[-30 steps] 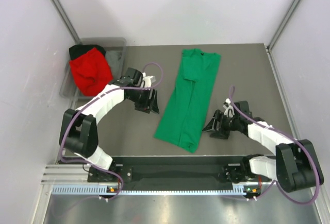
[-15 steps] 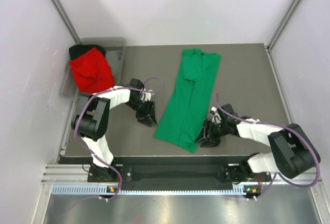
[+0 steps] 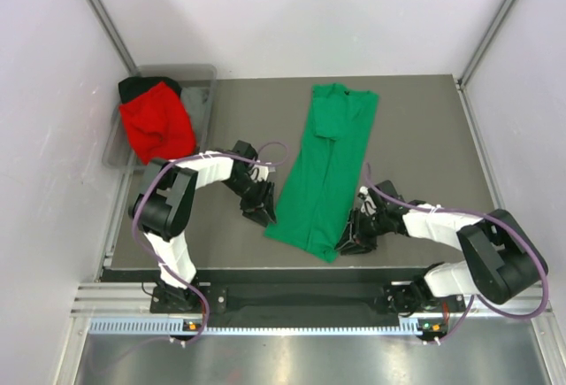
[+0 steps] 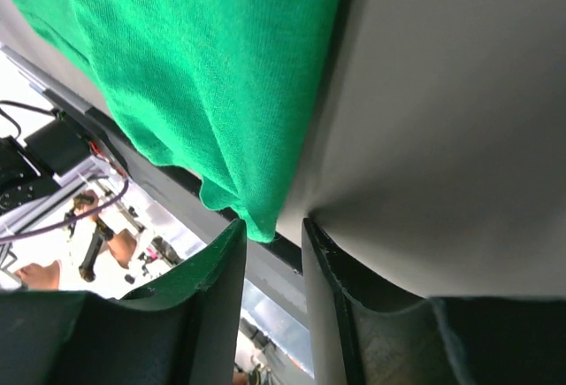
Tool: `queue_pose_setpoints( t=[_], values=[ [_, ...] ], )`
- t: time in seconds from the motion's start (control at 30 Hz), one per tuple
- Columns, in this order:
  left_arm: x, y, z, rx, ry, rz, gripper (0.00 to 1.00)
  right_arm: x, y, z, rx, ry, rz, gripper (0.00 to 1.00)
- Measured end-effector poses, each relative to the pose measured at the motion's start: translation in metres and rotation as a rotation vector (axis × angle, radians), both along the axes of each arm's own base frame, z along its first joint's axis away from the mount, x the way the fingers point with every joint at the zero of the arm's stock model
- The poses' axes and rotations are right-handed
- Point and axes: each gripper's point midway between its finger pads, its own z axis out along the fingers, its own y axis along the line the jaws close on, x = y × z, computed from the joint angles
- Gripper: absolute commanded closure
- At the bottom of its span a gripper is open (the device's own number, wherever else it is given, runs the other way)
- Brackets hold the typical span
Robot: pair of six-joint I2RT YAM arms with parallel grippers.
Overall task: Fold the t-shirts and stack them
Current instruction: Fold the tshirt
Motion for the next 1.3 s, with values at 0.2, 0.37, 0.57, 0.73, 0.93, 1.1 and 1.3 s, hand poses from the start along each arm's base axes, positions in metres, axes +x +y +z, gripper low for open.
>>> queue_pose_setpoints(
  t=[0.2, 0.37, 0.57, 0.73, 0.93, 1.1, 1.3],
  values=[
    [-0.004, -0.001, -0.001, 0.002, 0.006, -0.011, 0.64, -0.005, 0.005, -0.001, 0.010, 0.013, 0.027, 0.72],
    [-0.012, -0.001, -0.010, 0.018, 0.038, -0.037, 1.00, -0.006, 0.006, -0.006, 0.000, 0.019, 0.033, 1.00],
    [-0.007, 0.000, -0.008, 0.041, 0.015, -0.053, 1.00, -0.003, 0.009, 0.004, 0.029, -0.022, 0.075, 1.00],
    [0.031, -0.005, 0.012, 0.046, -0.108, -0.063, 1.00, 0.031, 0.015, 0.050, 0.118, -0.183, 0.097, 1.00],
    [0.075, -0.017, 0.055, -0.007, -0.272, -0.065, 1.00, 0.072, 0.005, 0.100, 0.180, -0.382, 0.048, 1.00],
    [0.103, -0.027, 0.092, -0.039, -0.377, -0.074, 1.00, 0.087, -0.013, 0.103, 0.169, -0.392, -0.035, 1.00],
    [0.137, -0.044, 0.110, -0.082, -0.436, -0.087, 1.00, 0.095, -0.021, 0.103, 0.163, -0.424, -0.058, 1.00]
  ],
)
